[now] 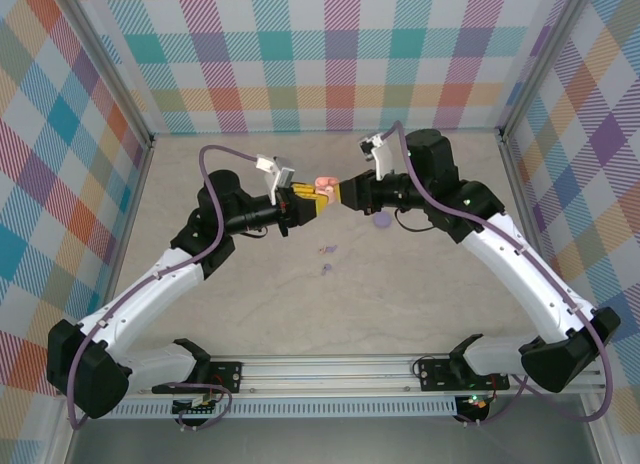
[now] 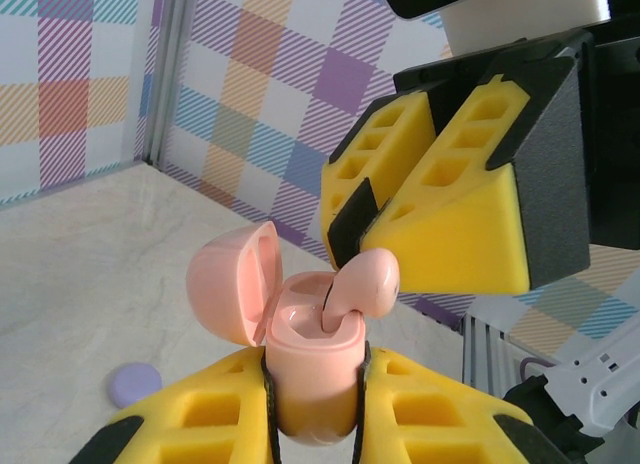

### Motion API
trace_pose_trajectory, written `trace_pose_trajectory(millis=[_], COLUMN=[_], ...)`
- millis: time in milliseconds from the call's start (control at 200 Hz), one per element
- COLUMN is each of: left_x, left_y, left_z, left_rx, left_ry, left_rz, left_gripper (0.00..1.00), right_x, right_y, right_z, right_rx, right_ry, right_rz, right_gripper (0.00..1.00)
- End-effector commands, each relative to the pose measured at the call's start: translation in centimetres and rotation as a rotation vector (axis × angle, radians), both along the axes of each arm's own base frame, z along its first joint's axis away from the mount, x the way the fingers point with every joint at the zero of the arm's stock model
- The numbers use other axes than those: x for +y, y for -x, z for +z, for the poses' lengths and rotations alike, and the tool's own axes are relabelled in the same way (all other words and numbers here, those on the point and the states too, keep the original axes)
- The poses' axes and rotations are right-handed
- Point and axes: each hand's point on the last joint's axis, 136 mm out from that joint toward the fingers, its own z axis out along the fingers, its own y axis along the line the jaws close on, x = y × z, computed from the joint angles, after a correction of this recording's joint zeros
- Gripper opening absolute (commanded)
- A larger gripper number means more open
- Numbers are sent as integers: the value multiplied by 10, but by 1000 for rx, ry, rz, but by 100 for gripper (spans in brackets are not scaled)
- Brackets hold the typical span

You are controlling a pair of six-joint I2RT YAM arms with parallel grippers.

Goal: Insert wireless bluetooth earbuds into charging case

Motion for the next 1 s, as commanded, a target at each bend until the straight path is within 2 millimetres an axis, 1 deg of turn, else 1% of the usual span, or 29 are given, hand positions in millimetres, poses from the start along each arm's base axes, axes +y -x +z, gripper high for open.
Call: trace_pose_trajectory(millis=[0,160,365,505,585,695,780,905,995], left_x=[-8,-11,-12,-10,-7,-5,-3,0,2], left_y=[5,4,5,1,-4,-5,-2,4,10], left_z=[16,13,15,12,9,9,13,17,21], left_rx=[-44,-32,-37,-27,-19,-23,-36,-52,-61], left_ry=[18,13,15,8,-4,-9,-5,-10,-9], left_rz=[-26,-32,-39,-8,28,47,44,36,22], left_gripper=[3,3,3,3,3,3,3,3,3], right_x=[7,11,13,8,-1,-26,-44,-60,-71], right_y=[8,9,8,5,-3,-22,-33,-45,-53], right_z=[10,10,9,12,14,7,-4,-25,-46], right_rx=[-22,-16,-15,-36,-71,-89,-65,17,97], right_ry=[-14,-16,-7,-5,6,53,98,149,175], right_rz=[56,75,75,40,-35,-221,-333,-414,-452], right_gripper=[22,22,23,25,27,29,32,32,33])
